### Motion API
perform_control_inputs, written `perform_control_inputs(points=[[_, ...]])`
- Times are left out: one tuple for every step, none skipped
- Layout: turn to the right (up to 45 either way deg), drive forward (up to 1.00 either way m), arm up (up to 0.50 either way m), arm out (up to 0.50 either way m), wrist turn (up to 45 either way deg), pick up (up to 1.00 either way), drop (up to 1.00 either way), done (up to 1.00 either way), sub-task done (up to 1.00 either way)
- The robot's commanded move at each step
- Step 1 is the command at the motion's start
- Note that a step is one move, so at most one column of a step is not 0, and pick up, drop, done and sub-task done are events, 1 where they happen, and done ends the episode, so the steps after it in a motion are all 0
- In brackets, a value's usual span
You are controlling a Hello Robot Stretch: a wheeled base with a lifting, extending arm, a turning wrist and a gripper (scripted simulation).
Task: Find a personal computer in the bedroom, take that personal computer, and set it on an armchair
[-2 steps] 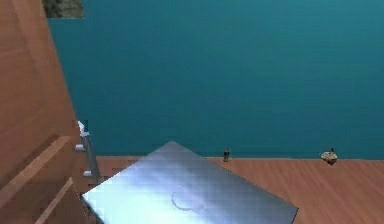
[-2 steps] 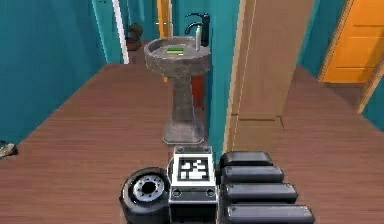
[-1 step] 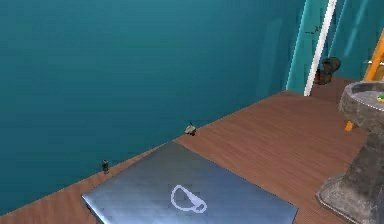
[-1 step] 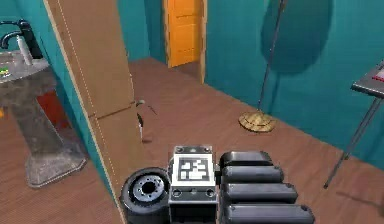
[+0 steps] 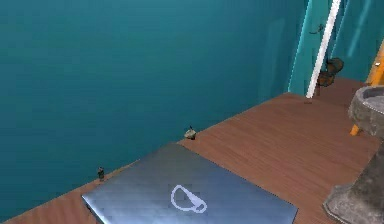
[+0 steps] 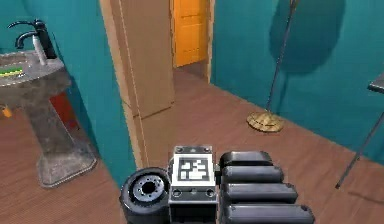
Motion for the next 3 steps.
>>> perform_control_inputs(points=[[21.0, 0.0, 0.0, 0.0, 0.0, 0.0, 0.0, 0.0, 0.0], [0.0, 1.0, 0.0, 0.0, 0.0, 0.0, 0.0, 0.0, 0.0], [0.0, 0.55, 0.0, 0.0, 0.0, 0.0, 0.0, 0.0, 0.0]])
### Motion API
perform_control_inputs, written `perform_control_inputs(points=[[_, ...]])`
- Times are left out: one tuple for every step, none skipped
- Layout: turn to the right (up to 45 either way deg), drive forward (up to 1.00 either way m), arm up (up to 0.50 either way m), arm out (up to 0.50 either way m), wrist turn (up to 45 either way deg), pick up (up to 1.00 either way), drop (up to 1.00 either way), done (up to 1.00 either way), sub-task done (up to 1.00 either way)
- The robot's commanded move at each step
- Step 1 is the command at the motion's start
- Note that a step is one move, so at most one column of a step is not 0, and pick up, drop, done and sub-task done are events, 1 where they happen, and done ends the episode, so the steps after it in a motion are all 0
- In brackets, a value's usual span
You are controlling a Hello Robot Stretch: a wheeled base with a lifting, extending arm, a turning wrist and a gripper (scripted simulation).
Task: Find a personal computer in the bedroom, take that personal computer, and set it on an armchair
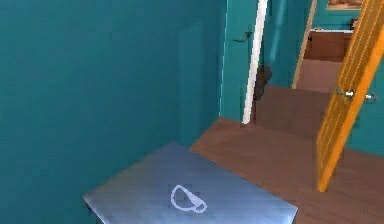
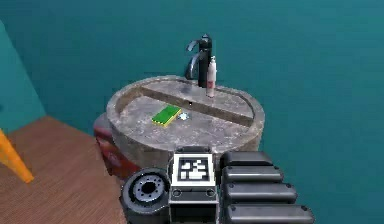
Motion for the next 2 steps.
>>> perform_control_inputs(points=[[12.0, 0.0, 0.0, 0.0, 0.0, 0.0, 0.0, 0.0, 0.0], [0.0, 1.0, 0.0, 0.0, 0.0, 0.0, 0.0, 0.0, 0.0]])
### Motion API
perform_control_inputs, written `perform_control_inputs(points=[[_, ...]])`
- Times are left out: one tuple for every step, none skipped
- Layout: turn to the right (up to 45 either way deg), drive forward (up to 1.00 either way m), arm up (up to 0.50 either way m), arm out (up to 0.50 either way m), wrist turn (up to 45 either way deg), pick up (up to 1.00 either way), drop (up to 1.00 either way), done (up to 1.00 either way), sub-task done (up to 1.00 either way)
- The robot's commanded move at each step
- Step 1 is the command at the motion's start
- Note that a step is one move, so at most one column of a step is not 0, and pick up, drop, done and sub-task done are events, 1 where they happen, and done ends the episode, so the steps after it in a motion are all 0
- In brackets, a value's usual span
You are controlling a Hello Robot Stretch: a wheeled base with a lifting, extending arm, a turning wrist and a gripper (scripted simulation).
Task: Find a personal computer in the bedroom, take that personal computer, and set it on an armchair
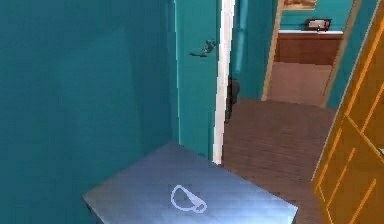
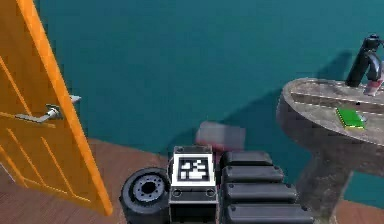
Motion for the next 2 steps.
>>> perform_control_inputs(points=[[0.0, 0.55, 0.0, 0.0, 0.0, 0.0, 0.0, 0.0, 0.0], [33.0, 0.0, 0.0, 0.0, 0.0, 0.0, 0.0, 0.0, 0.0]])
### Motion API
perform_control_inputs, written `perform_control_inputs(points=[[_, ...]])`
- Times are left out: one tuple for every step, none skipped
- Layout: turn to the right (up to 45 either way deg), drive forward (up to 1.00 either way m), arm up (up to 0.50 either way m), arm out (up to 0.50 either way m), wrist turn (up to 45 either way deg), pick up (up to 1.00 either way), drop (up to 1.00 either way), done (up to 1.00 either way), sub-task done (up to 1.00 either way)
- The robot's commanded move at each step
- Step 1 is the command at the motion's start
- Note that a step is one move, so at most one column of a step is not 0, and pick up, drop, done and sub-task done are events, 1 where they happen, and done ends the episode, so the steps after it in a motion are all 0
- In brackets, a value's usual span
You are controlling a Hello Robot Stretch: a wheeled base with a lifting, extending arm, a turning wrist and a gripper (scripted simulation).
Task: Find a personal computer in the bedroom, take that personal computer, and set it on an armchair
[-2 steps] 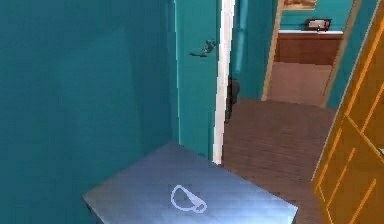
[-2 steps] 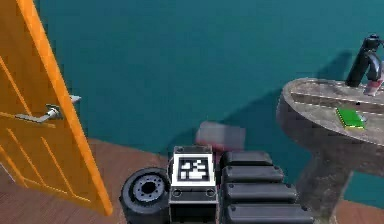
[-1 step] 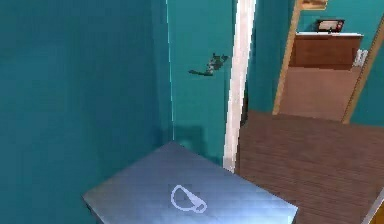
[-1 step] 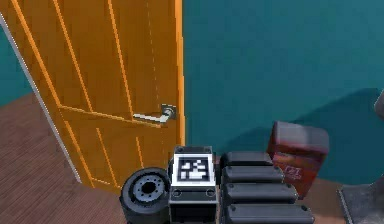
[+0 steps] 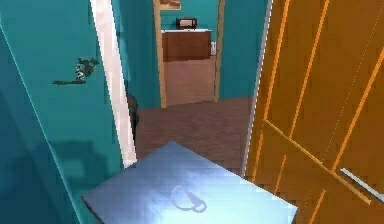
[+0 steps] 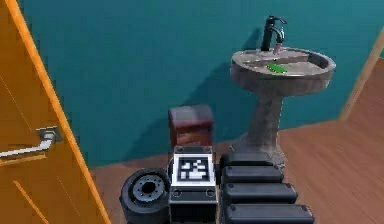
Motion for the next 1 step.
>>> perform_control_inputs(points=[[0.0, 1.0, 0.0, 0.0, 0.0, 0.0, 0.0, 0.0, 0.0]])
